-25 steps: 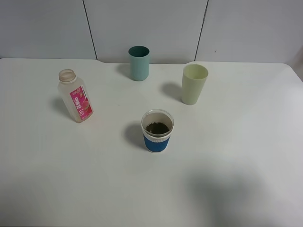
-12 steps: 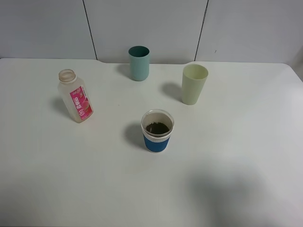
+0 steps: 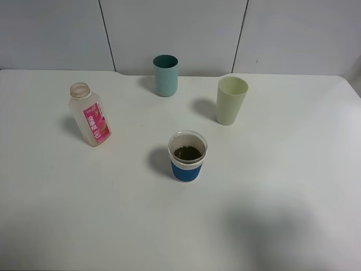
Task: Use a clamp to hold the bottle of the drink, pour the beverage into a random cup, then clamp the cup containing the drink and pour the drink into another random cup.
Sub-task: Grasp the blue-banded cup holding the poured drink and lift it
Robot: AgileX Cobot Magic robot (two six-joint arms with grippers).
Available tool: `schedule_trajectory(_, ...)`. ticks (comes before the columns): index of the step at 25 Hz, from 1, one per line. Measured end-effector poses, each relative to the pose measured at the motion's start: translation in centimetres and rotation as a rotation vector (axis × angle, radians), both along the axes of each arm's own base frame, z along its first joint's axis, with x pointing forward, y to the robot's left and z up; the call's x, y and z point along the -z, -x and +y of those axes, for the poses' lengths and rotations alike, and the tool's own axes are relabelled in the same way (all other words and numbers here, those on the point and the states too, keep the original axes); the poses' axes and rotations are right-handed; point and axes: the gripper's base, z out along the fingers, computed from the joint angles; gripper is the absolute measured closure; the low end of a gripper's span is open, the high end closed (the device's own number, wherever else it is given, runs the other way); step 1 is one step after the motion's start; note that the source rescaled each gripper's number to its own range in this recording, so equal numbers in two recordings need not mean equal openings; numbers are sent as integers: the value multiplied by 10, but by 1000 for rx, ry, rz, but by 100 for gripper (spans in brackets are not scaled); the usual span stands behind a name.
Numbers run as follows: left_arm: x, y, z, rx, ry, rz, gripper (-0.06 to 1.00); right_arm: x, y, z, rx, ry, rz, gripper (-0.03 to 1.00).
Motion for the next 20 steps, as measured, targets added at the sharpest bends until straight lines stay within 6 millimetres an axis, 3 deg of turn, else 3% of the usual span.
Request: schedule_trajectory(20, 0, 0, 0, 1, 2, 0, -6, 0, 0, 0, 0, 0, 0, -3)
